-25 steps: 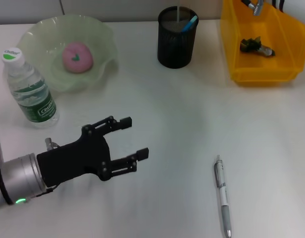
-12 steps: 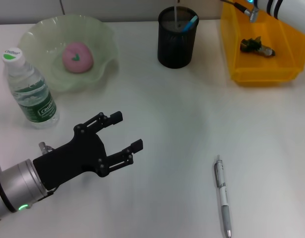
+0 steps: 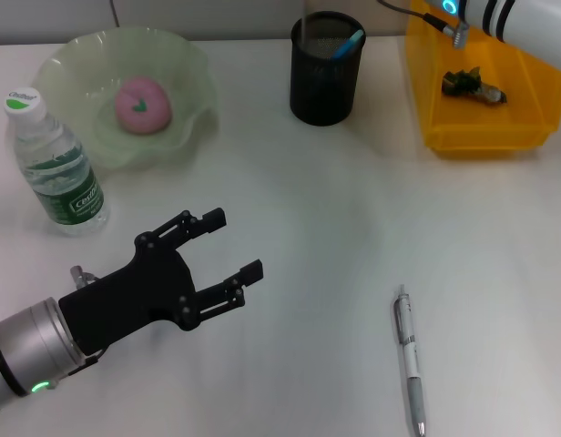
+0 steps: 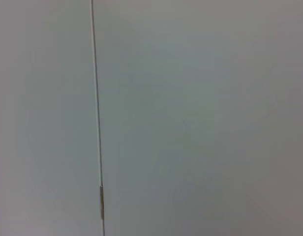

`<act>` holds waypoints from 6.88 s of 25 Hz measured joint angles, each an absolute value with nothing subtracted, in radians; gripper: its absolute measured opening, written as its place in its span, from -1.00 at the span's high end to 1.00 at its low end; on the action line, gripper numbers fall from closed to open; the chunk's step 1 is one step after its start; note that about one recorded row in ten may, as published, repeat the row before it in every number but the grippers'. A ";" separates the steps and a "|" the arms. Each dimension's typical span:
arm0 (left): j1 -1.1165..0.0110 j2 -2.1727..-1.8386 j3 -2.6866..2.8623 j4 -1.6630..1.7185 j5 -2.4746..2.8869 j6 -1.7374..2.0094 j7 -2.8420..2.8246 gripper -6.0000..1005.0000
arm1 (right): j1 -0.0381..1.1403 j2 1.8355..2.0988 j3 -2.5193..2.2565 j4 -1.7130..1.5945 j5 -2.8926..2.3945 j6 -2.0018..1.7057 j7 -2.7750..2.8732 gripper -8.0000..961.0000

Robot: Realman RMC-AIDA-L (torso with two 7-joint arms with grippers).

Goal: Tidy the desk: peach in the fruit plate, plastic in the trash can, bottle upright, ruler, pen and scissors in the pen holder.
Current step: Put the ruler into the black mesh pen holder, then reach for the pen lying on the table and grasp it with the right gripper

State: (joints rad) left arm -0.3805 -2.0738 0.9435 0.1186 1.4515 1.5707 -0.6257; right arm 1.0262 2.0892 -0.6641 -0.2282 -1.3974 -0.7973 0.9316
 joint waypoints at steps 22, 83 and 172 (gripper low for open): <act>-0.363 -2.068 0.939 0.128 1.452 1.597 -0.628 -0.62 | 0.926 2.083 -0.662 -0.313 -1.393 -0.879 1.105 -0.53; -0.387 -2.066 1.079 0.239 1.599 1.603 -0.710 -0.62 | 0.855 2.043 -1.088 -1.022 -2.530 -1.891 2.435 -0.52; -0.394 -2.069 1.076 0.235 1.591 1.607 -0.713 -0.62 | 0.892 2.092 -1.805 -1.020 -2.498 -1.623 2.677 -0.48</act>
